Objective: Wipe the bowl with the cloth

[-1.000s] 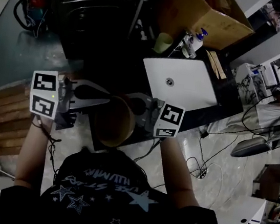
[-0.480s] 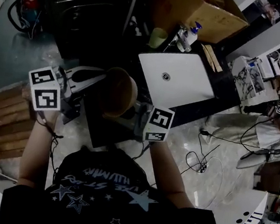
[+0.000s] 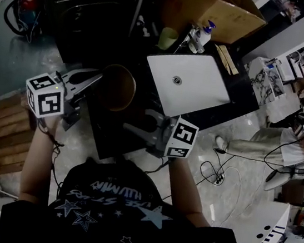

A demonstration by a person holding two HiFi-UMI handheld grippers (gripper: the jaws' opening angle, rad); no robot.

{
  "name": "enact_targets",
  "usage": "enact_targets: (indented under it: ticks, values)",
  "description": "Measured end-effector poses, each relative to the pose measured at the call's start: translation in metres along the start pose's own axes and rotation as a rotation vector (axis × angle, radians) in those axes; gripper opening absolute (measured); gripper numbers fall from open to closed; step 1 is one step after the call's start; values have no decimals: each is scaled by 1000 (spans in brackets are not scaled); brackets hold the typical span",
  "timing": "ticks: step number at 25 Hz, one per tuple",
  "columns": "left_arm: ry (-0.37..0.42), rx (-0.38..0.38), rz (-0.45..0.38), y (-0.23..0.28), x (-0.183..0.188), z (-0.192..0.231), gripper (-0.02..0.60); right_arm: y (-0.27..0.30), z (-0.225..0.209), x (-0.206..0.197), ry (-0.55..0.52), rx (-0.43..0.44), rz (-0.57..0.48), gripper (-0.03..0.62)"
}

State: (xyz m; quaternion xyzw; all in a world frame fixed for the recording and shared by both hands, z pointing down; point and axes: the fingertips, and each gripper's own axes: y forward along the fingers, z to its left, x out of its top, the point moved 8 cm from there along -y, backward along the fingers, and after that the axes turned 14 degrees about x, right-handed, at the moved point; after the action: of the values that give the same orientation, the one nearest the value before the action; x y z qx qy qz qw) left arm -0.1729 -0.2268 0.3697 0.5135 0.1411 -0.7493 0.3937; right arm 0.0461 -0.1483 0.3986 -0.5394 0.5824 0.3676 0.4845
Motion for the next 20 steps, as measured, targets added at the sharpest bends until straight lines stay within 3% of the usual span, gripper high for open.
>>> enact_targets:
  ticks: [12,16,20]
  values:
    - [19,77,102,-6,-29,16,18,-36,-22,21,-33,-169,-130,54]
    - [33,99,142,-1,-41,16,18,-42,-35,17,-28,-278,-151,54]
    - [9,159,186,10,-48,22,18,-61,-51,8,-5,-480,-166,54]
